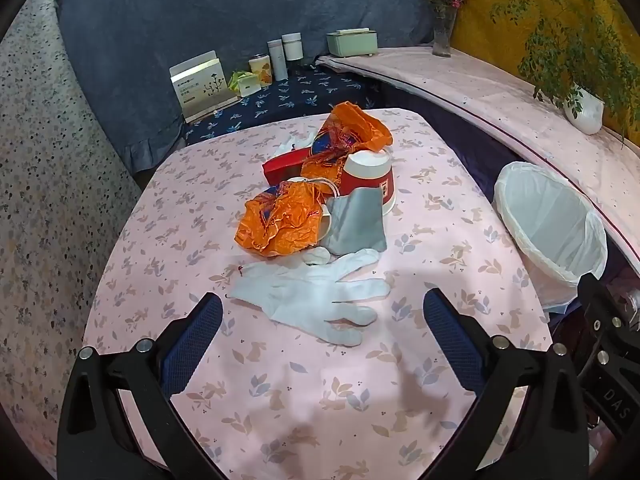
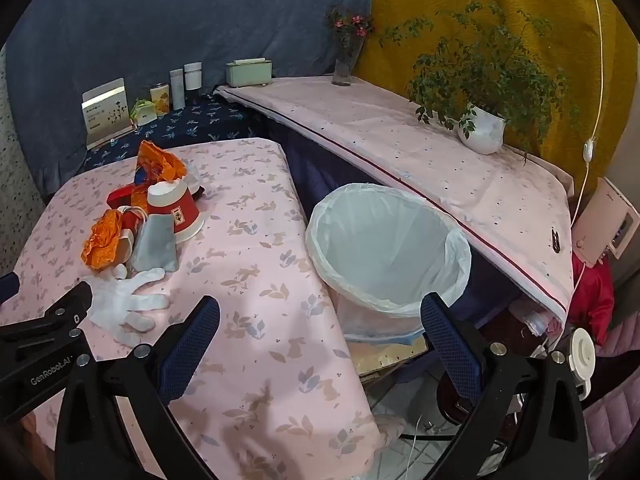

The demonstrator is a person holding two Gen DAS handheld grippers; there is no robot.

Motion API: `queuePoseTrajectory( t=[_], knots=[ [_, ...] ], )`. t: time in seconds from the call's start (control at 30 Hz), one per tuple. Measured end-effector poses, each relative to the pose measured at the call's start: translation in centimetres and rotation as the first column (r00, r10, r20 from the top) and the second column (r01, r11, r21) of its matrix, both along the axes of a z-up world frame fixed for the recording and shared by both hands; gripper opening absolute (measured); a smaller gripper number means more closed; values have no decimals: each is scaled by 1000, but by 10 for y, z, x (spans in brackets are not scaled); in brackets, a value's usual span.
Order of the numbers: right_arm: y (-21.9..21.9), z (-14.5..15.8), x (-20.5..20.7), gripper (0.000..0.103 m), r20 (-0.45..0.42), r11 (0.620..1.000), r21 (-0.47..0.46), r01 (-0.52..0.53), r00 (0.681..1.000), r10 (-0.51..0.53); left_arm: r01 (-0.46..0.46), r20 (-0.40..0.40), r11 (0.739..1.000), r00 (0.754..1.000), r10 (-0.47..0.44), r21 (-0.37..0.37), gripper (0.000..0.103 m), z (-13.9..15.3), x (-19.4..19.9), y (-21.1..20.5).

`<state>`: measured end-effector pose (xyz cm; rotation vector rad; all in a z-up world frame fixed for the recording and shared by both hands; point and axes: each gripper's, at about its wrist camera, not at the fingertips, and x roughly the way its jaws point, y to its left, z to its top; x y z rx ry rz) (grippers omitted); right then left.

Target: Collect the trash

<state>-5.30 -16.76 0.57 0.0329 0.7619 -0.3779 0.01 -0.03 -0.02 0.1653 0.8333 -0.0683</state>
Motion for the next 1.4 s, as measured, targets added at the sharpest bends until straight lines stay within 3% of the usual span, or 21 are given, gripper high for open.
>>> queuePoseTrajectory(
  t=[1.4],
  knots=[
    [6,1,5,96,13,1000,-24,-7,1000,8,22,12,999,1000,-22,-34,96,0,-1,-3]
  ],
)
